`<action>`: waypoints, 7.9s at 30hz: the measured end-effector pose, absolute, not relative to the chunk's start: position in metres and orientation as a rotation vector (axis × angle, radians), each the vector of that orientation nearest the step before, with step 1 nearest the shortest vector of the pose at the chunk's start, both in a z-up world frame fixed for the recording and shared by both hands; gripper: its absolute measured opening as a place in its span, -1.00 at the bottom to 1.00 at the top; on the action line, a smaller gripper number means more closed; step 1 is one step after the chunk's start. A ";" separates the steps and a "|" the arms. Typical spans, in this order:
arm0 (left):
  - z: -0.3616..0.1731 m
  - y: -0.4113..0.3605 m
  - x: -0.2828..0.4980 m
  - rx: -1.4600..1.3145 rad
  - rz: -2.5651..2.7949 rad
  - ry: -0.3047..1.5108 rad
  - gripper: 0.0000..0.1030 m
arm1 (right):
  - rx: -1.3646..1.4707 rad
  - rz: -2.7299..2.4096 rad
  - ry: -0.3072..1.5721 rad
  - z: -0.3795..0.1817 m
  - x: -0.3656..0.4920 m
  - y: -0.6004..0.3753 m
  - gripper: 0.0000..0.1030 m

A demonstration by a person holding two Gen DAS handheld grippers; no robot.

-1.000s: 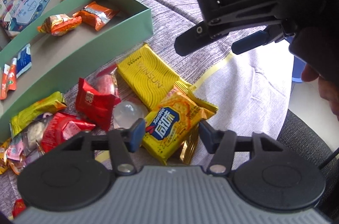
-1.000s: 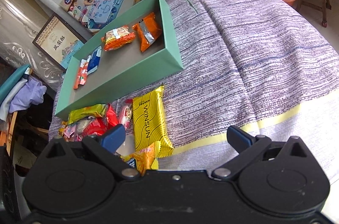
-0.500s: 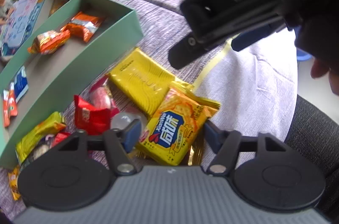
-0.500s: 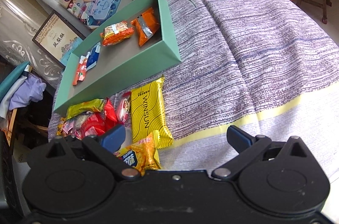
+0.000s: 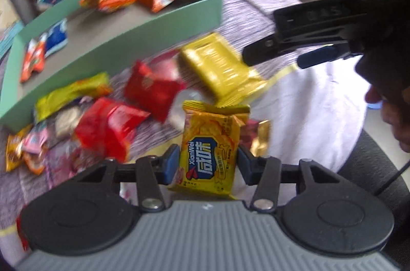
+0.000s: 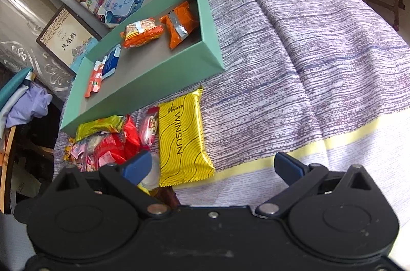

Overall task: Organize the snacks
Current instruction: 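Grasp the yellow XianWei packet with left gripper while right grasps WINSUN packet, then place both yellow packets into the green tray beside the others, open grippers, then move both grippers back toward the remaining snack pile, then grasp the large red bag with left gripper while right grasps red square packet, then carry both red packets into the green tray and open both grippers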

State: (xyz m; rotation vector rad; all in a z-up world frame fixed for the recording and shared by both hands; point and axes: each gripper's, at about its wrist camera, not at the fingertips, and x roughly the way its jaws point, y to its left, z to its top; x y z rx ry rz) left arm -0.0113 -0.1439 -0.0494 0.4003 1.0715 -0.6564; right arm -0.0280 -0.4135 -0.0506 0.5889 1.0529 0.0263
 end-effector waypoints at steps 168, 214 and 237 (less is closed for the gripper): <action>-0.067 -0.057 0.077 0.094 -0.496 1.041 0.45 | 0.110 0.221 1.103 -0.040 0.085 -0.259 -0.33; -0.016 -0.114 0.074 0.201 -0.542 0.971 0.12 | 0.431 0.171 0.943 0.007 0.061 -0.351 -0.33; -0.020 -0.180 0.185 0.134 -0.471 0.967 0.13 | 0.384 0.030 0.948 -0.008 0.143 -0.400 -0.33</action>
